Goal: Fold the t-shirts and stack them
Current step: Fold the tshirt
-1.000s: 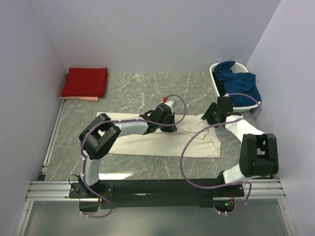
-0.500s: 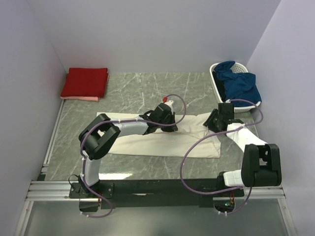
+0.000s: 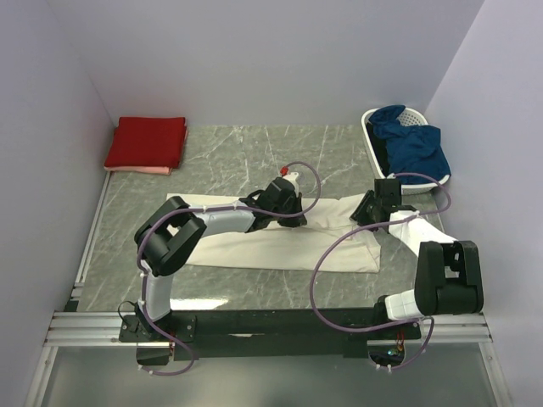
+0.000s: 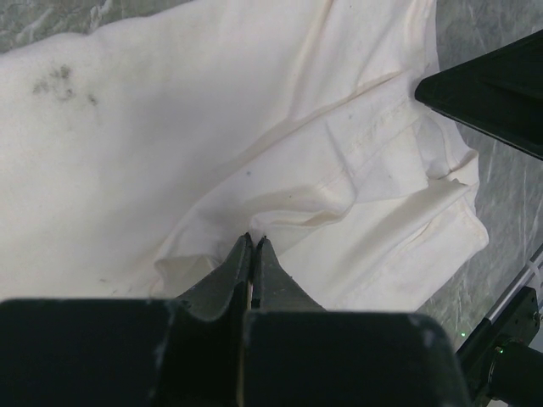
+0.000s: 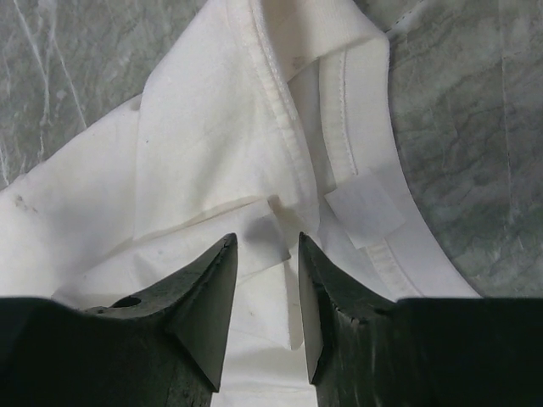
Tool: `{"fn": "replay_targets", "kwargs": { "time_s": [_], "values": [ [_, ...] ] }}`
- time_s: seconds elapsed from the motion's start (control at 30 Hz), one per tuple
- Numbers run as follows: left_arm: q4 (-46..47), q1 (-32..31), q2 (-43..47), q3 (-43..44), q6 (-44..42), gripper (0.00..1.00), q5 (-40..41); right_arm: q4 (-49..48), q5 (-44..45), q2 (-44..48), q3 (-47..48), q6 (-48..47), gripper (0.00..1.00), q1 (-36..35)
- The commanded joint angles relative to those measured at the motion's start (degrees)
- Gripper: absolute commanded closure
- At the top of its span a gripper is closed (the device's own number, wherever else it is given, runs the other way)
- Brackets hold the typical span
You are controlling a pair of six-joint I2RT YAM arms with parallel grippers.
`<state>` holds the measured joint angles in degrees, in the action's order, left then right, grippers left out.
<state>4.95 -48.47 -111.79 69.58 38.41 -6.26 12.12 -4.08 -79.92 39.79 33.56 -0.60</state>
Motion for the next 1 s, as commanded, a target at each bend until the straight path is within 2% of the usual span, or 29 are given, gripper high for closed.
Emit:
{"fn": "replay_targets", "kwargs": {
  "time_s": [0.0, 0.3, 0.4, 0.43, 0.53, 0.97],
  "values": [
    [1.73, -0.40, 3.33, -0.06, 0.17, 0.99, -1.03, -2.45, 0.82, -1.38, 0.02, -0.16, 0.60, 0.25],
    [1.47, -0.40, 3.94, -0.23, -0.01, 0.99, -1.03, -2.28, 1.35, -1.91, 1.60, 0.28, 0.76, 0.25],
    [1.55, -0.31, 4.38, -0.67, -0.01, 0.99, -1.12, -1.84, 1.35, -1.64, 1.96, 0.28, 0.87, 0.34],
    [1.47, -0.40, 4.47, -0.76, -0.09, 0.99, -1.03, -1.66, 1.26, -0.95, 1.96, 0.19, 0.94, 0.25],
    [1.38, -0.40, 5.00, -1.03, -0.18, 1.00, -1.12, -0.61, 1.09, 1.33, 1.87, 0.01, 1.00, 0.25],
    [1.11, -0.31, 9.39, -5.15, 1.22, 1.00, -2.35, 8.43, -5.76, 19.17, -3.14, -0.95, 1.00, 0.34]
  ]
}}
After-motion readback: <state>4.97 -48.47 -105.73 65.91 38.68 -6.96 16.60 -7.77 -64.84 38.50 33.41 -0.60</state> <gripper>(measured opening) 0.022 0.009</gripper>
